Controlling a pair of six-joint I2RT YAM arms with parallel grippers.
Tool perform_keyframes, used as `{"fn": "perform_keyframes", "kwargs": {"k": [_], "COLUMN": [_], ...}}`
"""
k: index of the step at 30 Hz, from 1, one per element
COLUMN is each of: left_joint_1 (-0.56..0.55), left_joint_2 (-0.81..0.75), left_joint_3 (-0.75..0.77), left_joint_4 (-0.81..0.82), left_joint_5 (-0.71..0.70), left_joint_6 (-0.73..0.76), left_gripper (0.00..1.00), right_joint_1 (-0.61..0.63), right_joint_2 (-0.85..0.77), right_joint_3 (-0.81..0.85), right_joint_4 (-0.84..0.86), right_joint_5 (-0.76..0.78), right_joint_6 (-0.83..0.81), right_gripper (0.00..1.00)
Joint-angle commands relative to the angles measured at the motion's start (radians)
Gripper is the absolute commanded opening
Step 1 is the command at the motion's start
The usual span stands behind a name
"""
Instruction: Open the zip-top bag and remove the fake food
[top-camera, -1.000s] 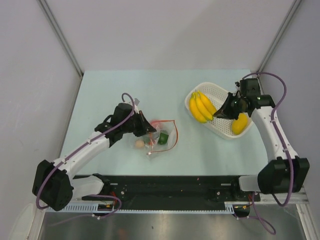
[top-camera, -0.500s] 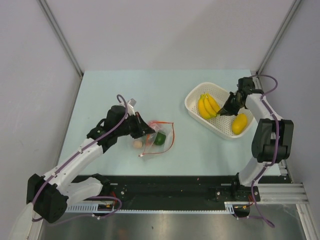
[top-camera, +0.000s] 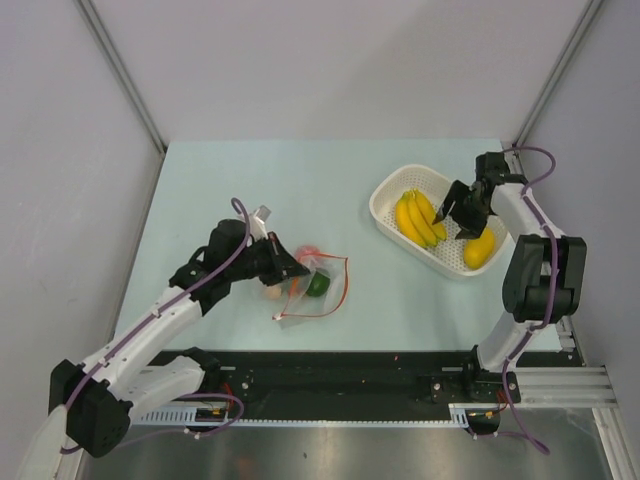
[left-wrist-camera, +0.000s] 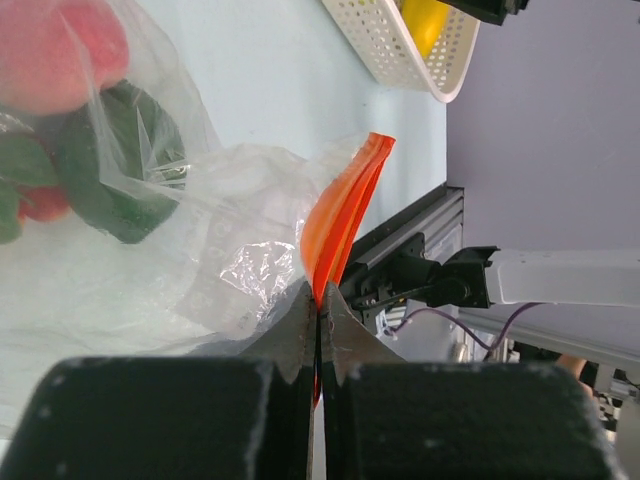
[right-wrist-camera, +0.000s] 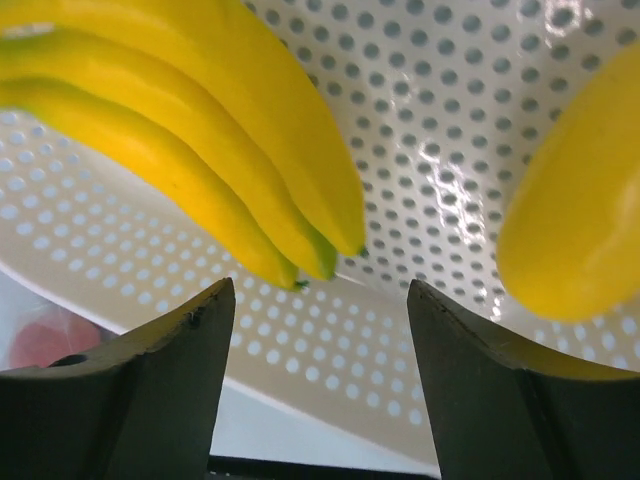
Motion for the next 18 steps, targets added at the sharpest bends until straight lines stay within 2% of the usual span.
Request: {"fn": "perform_keyframes", "kwargs": {"k": [1,7,9,11,16,18], "left_joint_1": [-0.002,-0.036,-0.066,-0.094,-0.166,-0.169], "left_joint_2": [-0.005,0.032,0.046,0.053,0.09,0.104], "left_joint_3": [-0.029,-0.003,0.023,0.038,0.047,0.046], "left_joint_4": [0.079,0.138,0.144,0.152,0.174,0.211], "left_joint_5": [0.069,0.063,0.041,0.012,-0.025,-0.017], "left_joint_6": [-0.067,-0.106,-0.123,-0.133,-0.159,-0.182], "left_gripper": [0.0,0.0,0.0,0.0,0.0,0.0], "right_joint_1": [0.045,0.304,0.426,0.5,0.782,0.83], "right_joint_2": [-0.179,-0.406,-0.443,-0.486,-0.533,-0.538], "right_joint_3": [0.032,0.029,0.021,0.003,-0.063,-0.11], "right_joint_4": [-0.165,-0.202,-0.196,-0.176,-0.072,-0.043], "right_joint_5": [0.111,0.179,0.177,0.163,0.2,0.232], "right_joint_6": [-0.034,-0.037,-0.026,0.024,0.109,0.133], "right_gripper": [0.74,0.75,0.71,0.7,0.69,0.67]}}
